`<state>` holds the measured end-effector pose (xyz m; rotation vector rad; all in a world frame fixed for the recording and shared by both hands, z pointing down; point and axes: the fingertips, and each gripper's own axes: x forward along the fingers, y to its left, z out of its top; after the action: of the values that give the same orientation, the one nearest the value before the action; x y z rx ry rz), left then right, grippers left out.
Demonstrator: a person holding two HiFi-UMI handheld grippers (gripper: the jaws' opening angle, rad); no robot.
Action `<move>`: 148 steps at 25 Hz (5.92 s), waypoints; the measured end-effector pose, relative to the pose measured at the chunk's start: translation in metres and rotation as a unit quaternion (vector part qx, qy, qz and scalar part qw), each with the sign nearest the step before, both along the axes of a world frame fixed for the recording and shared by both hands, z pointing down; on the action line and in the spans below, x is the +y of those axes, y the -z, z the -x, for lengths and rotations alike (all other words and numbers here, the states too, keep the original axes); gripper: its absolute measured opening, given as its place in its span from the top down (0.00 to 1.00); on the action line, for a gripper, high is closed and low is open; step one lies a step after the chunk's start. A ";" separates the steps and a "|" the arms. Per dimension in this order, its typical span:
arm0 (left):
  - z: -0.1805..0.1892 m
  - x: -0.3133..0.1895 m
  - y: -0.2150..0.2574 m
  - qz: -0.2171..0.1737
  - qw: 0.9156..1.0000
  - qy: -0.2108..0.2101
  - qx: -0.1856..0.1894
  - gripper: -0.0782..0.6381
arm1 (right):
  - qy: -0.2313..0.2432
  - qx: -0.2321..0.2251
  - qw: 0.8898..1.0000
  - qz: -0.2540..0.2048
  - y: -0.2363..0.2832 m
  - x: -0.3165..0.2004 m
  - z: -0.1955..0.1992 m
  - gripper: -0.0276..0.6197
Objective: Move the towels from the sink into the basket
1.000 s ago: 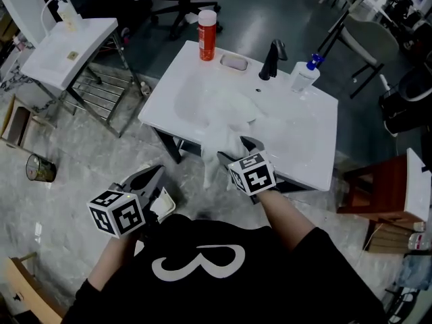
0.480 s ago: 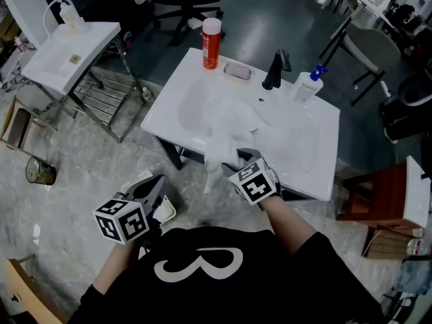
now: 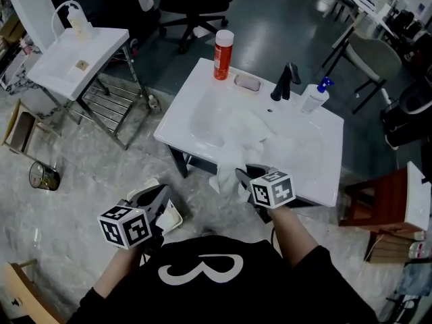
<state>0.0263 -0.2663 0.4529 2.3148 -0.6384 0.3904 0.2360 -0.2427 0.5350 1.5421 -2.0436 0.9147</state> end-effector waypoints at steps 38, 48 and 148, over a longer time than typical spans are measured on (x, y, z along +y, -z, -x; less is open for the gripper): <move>0.197 0.017 0.031 0.004 0.994 -0.097 0.045 0.88 | -0.058 -0.110 0.975 -0.186 0.165 0.085 0.259 0.84; 0.220 0.063 0.039 -0.005 0.999 -0.030 0.028 0.88 | 0.019 -0.153 0.974 -0.167 0.153 0.108 0.288 0.84; 0.281 0.131 0.016 0.005 1.000 0.019 0.012 0.88 | 0.132 -0.205 0.960 -0.135 0.090 0.096 0.390 0.95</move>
<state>-0.2545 -0.1351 0.4365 2.2900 -0.6663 0.3457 -0.1544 -0.1467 0.4450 1.2306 -2.6882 0.9384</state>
